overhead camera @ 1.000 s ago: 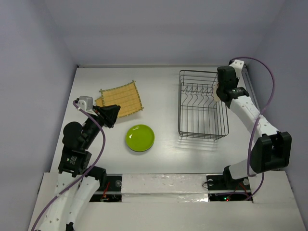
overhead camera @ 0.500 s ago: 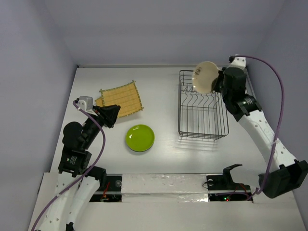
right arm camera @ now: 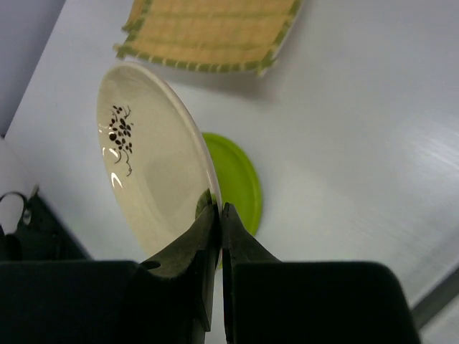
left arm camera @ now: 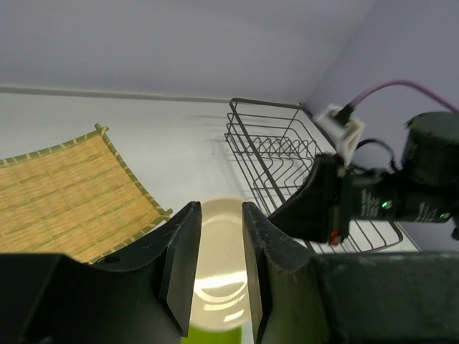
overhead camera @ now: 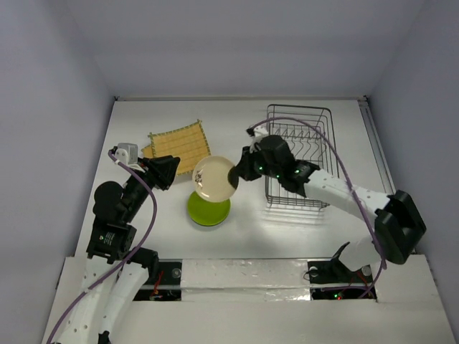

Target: Unload the plates from the dish rack

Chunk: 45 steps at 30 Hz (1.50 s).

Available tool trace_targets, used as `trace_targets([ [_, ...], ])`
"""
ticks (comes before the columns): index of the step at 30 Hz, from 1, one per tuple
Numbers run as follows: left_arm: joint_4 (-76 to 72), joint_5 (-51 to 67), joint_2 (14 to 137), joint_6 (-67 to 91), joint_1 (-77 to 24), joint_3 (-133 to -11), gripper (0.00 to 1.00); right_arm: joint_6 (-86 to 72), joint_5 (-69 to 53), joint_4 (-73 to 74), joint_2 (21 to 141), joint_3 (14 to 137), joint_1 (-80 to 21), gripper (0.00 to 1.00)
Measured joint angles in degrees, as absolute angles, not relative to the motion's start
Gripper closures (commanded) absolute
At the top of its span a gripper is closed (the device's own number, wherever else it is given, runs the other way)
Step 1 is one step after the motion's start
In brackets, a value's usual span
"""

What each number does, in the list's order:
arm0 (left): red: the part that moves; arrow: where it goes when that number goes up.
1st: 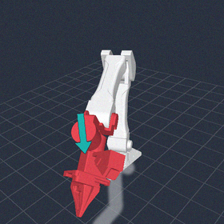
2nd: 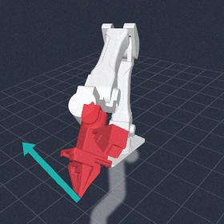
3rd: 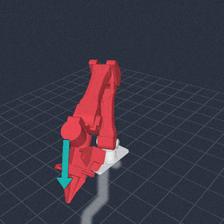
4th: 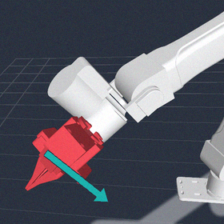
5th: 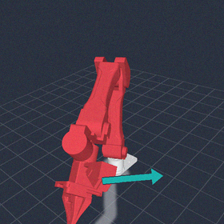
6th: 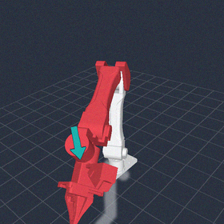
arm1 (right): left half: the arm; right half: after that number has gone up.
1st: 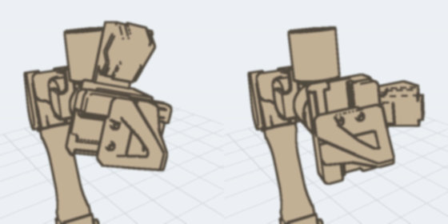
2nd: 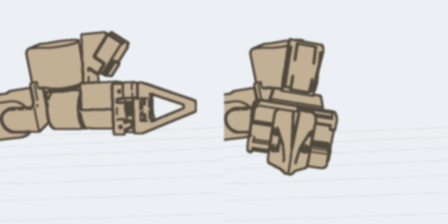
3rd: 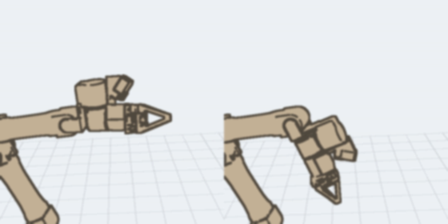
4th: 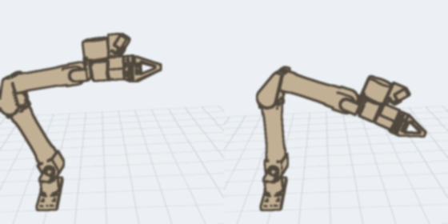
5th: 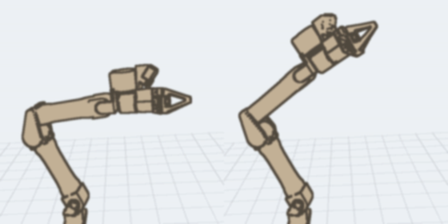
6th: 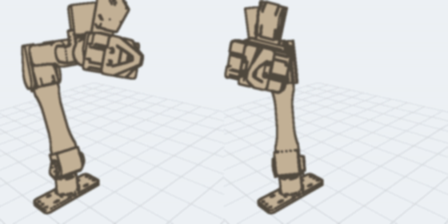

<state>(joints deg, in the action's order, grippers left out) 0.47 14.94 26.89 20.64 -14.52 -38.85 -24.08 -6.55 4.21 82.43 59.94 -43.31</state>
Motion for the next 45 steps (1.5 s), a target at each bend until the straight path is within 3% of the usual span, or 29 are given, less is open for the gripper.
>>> trace_targets([
  [7,0.47,14.94,26.89,20.64,-14.48,-38.85,0.72,-26.48,-10.35,-0.25,91.92,59.94,-47.48,1.00],
  [15,0.47,14.94,26.89,20.64,-14.39,-38.85,0.72,-28.27,-11.07,-3.75,94.98,58.78,-47.92,1.00],
  [21,0.47,14.94,26.89,20.64,-14.39,-38.85,0.71,-29.23,-11.57,-5.26,96.95,57.12,-48.14,0.93],
  [24,0.47,14.94,26.89,20.64,-14.39,-38.85,0.71,-29.58,-11.40,-5.48,97.36,56.34,-48.21,0.85],
  [27,0.47,14.94,26.89,20.64,-14.39,-38.85,0.71,-29.98,-11.03,-5.69,97.32,55.72,-48.23,0.74],
  [28,0.47,14.94,26.89,20.64,-14.39,-38.85,0.71,-30.02,-10.87,-5.67,97.30,55.53,-48.29,0.65],
  [36,0.47,14.94,26.89,20.64,-14.39,-38.85,0.71,-30.13,-9.02,-5.13,96.68,55.33,-48.51,0.37],
  [38,0.47,14.94,26.89,20.64,-14.39,-38.85,0.71,-30.00,-8.14,-4.51,96.07,55.33,-48.51,0.26],
  [39,0.47,14.94,26.89,20.64,-14.39,-38.85,0.71,-29.82,-7.62,-4.19,95.70,55.35,-48.51,0.14],
  [45,0.47,14.96,26.89,20.64,-14.39,-38.85,0.69,-28.67,-2.44,-0.43,91.11,55.37,-49.08,0.15],
])
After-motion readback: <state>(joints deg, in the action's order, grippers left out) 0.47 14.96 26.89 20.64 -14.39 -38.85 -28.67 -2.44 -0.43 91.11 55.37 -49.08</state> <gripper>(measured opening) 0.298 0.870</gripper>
